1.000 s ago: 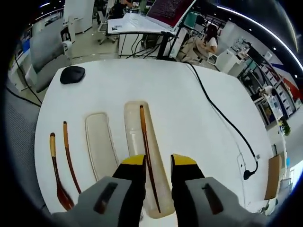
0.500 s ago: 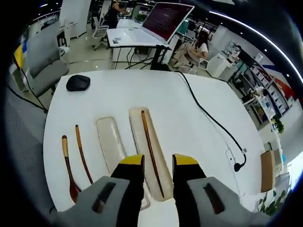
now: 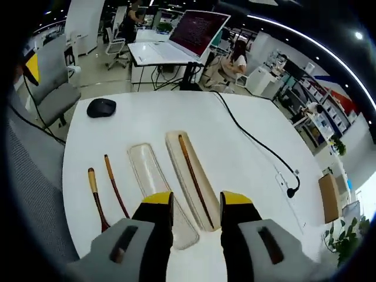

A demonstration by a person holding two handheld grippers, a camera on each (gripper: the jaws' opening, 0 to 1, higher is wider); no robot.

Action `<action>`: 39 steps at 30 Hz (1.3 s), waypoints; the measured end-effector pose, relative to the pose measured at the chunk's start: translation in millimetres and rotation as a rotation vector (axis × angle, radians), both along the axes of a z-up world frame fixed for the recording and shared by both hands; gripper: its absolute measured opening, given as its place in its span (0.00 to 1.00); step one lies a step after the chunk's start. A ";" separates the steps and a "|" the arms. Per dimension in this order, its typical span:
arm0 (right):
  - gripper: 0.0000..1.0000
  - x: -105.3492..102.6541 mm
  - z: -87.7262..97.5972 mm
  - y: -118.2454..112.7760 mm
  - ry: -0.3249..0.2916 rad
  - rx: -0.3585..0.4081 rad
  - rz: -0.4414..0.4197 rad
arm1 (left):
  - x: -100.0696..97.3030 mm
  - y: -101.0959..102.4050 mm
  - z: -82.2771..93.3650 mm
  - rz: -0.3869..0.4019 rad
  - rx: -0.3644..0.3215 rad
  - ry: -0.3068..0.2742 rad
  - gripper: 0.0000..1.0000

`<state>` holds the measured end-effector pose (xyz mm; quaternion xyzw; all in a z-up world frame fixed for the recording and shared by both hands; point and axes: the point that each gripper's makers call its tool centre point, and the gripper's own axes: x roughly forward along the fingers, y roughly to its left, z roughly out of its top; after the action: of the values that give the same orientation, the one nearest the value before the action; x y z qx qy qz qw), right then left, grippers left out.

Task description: Arrange the utensils inside the cutlery case until each visible utensil rests in its matching compartment.

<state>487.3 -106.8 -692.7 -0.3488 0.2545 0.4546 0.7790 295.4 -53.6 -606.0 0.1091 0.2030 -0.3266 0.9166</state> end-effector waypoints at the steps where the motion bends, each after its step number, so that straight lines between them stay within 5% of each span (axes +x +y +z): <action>1: 0.29 -2.7 -0.8 -1.8 0.002 0.001 -0.004 | 0.3 0.5 -2.2 0.005 0.008 0.012 0.62; 39: 0.32 -71.7 -15.6 -25.3 0.071 0.020 -0.002 | -2.8 -4.3 6.2 -0.005 -0.019 -0.024 0.63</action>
<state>415.6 -132.1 -708.3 -0.3242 0.2777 0.4683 0.7736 292.6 -58.0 -599.8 0.1050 0.1888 -0.3296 0.9191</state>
